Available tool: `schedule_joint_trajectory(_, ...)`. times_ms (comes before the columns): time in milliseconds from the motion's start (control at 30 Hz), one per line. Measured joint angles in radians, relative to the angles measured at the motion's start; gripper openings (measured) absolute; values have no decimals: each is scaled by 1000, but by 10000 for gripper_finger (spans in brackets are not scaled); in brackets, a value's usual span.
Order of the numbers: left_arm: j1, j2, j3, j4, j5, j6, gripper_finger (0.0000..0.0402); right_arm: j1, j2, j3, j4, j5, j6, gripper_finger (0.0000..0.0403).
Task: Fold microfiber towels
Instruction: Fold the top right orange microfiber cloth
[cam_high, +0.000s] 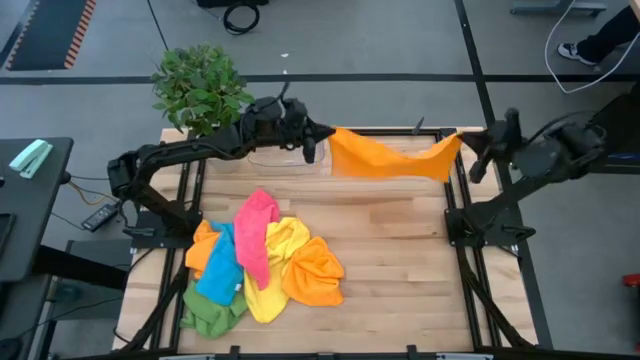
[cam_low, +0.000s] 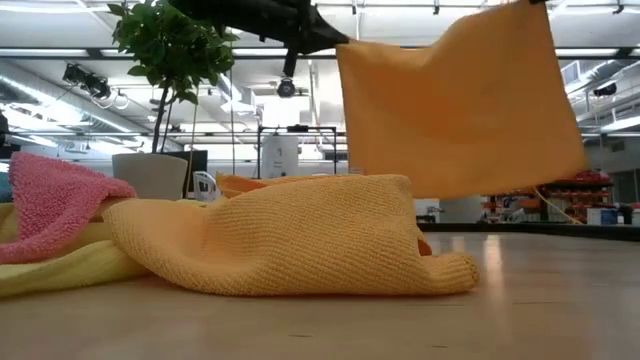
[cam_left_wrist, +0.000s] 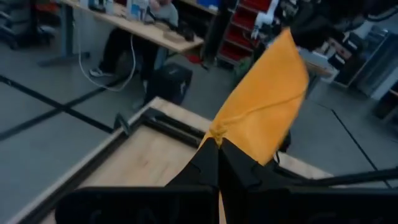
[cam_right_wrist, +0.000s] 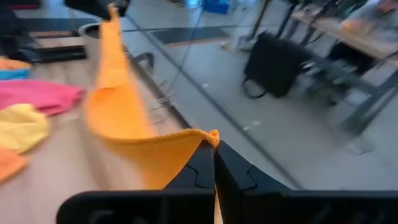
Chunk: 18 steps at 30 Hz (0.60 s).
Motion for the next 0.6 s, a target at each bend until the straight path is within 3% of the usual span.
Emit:
schedule_joint_trajectory(100,-37,0,0,-62,60,5,5,1,1,-68,4,-167,119,2)
schedule_joint_trajectory(167,-99,10,-11,-126,70,36,5,5,11,-192,51,-287,190,2)
schedule_joint_trajectory(367,-316,94,-210,-184,-2,0,5,68,65,-700,564,-649,379,2)
schedule_joint_trajectory(467,-379,105,-313,-165,-55,-68,5,136,121,-862,823,-718,503,2)
schedule_joint_trajectory(600,-410,99,-403,-111,-68,-168,5,215,199,-935,930,-738,634,2)
